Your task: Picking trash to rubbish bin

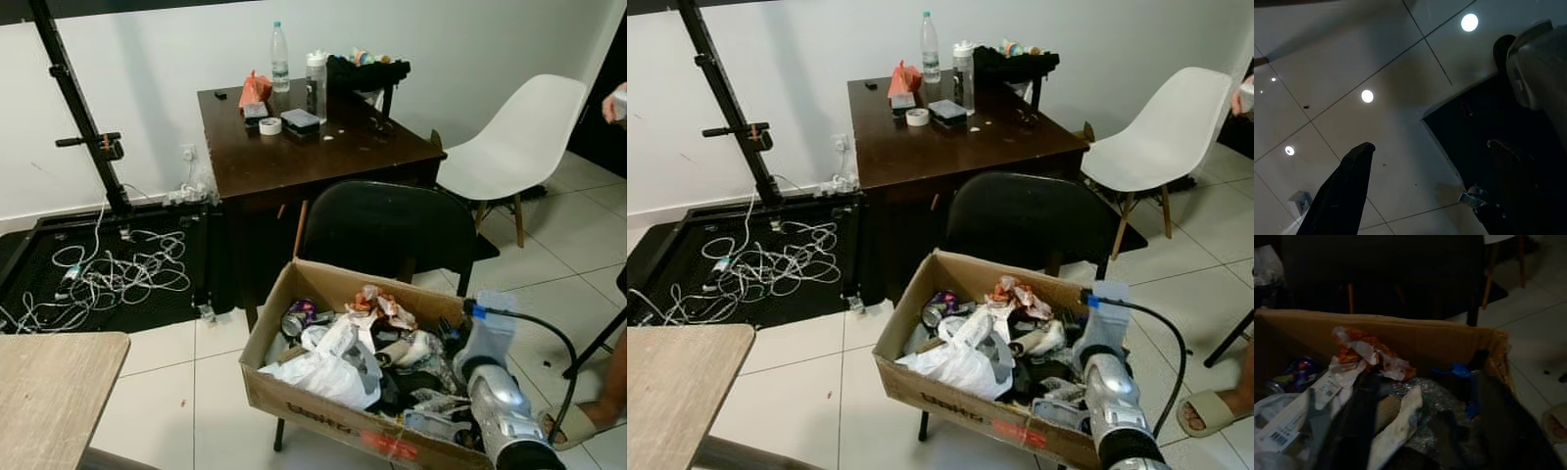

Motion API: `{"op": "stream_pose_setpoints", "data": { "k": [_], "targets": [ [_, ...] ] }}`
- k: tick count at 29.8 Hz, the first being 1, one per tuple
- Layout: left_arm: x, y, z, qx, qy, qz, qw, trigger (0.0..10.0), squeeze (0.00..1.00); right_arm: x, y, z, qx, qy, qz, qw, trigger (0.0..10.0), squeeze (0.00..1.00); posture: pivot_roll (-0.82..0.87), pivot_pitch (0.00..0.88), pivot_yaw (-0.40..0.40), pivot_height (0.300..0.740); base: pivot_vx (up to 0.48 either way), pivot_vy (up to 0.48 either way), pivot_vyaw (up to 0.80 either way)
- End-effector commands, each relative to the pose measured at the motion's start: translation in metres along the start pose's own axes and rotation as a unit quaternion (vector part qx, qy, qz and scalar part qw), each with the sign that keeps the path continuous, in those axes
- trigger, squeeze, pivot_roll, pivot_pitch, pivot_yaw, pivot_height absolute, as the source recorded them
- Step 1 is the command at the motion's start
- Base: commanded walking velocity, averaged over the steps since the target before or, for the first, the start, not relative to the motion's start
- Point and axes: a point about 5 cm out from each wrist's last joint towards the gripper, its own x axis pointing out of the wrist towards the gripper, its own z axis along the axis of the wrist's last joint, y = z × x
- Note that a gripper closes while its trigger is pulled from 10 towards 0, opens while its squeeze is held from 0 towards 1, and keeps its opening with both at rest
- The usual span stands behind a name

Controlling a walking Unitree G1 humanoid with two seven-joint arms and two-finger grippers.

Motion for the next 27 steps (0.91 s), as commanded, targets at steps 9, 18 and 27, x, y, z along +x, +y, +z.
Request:
{"op": "stream_pose_setpoints", "data": {
  "k": [9, 18, 27],
  "targets": [
    [-0.001, 0.002, -0.006, -0.003, 0.012, 0.005, 1.0, 10.0, 0.0, -0.017, -0.053, -0.027, -0.032, 0.067, -0.144, 0.987, 10.0, 0.0, -0.15, 0.098, 0.081, 0.74, 0.0, 0.0, 0.0],
    [0.0, -0.001, -0.006, -0.015, 0.014, 0.004, 1.0, 10.0, 0.0, -0.104, -0.127, -0.106, -0.034, 0.239, -0.311, 0.919, 10.0, 0.0, -0.15, 0.102, 0.079, 0.74, 0.0, 0.0, 0.0],
    [-0.001, -0.001, -0.007, -0.019, 0.018, 0.006, 1.0, 10.0, 0.0, -0.194, -0.121, -0.178, -0.049, 0.422, -0.315, 0.849, 10.0, 0.0, -0.13, 0.098, 0.077, 0.74, 0.0, 0.0, 0.0]
  ]
}}
